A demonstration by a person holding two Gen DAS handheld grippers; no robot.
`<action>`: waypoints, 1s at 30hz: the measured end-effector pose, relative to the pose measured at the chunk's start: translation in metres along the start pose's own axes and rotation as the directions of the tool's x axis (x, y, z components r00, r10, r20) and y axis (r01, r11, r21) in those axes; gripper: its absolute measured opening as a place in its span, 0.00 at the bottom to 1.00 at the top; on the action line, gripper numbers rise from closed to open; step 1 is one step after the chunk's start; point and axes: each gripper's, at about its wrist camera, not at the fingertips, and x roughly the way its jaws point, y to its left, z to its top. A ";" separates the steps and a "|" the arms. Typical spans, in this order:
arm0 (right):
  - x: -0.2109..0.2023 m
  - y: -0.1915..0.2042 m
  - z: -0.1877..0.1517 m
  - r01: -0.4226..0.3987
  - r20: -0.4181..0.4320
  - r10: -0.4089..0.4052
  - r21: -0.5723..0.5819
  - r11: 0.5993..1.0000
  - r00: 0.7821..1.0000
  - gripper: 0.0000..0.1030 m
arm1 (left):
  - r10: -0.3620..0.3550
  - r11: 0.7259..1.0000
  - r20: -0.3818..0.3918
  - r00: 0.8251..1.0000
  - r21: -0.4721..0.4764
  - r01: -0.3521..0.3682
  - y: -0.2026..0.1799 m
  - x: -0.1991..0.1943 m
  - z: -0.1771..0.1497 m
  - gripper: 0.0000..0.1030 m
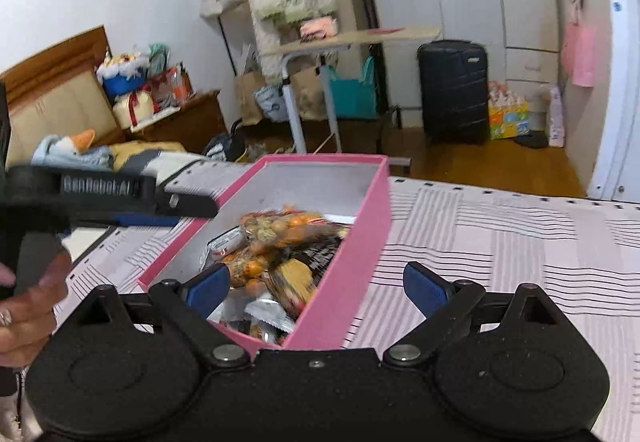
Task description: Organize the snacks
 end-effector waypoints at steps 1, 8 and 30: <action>-0.006 -0.001 0.001 0.006 0.006 -0.006 0.008 1.000 1.000 0.93 | 0.006 1.000 0.000 1.000 0.011 -0.006 -0.004 -0.006 -0.003 0.56; -0.065 -0.009 -0.006 0.051 0.053 -0.054 0.055 0.997 0.997 0.93 | 0.008 0.997 0.046 0.999 0.078 -0.011 -0.037 -0.059 -0.020 0.60; -0.161 -0.005 -0.041 0.202 0.120 -0.213 0.098 0.975 0.970 0.93 | 0.016 0.988 0.027 0.999 0.156 -0.020 -0.100 -0.136 -0.080 0.68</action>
